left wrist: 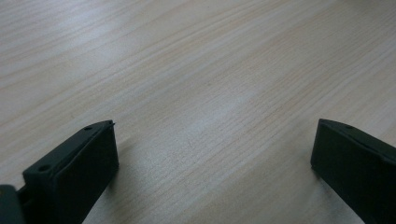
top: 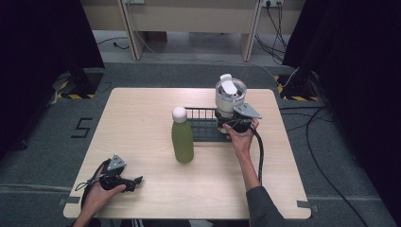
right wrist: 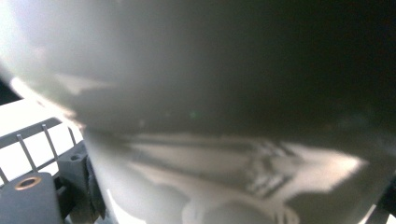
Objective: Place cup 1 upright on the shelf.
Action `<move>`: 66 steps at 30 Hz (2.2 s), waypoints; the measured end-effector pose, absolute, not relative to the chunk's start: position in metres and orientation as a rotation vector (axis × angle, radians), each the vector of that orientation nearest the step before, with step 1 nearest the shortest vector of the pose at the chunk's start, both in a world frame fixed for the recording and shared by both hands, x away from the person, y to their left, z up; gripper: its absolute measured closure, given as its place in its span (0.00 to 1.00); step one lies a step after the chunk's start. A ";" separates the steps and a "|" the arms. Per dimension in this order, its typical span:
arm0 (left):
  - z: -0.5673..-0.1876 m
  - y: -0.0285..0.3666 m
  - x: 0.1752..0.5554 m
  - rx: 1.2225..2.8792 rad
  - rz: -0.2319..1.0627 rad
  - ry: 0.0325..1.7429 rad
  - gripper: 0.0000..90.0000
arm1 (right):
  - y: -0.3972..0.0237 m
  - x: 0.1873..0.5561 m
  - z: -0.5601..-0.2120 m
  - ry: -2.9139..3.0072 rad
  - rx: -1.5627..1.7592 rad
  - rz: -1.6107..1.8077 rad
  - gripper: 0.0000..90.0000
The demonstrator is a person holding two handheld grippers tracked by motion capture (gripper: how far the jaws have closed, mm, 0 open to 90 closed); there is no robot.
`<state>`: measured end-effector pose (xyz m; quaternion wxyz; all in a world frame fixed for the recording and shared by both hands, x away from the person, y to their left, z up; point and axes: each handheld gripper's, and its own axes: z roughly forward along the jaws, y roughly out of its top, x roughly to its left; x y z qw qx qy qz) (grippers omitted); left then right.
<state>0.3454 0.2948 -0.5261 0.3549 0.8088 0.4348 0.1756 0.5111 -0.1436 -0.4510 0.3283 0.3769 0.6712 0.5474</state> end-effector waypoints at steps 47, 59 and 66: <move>-0.526 0.295 0.345 2.090 0.454 1.124 0.00 | -0.138 0.491 -0.457 1.665 1.010 1.382 0.10; -0.526 0.295 0.345 2.091 0.453 1.123 0.00 | -0.140 0.487 -0.456 1.660 1.000 1.386 0.10; -0.526 0.295 0.345 2.089 0.453 1.123 0.00 | -0.140 0.486 -0.453 1.667 0.954 1.342 0.09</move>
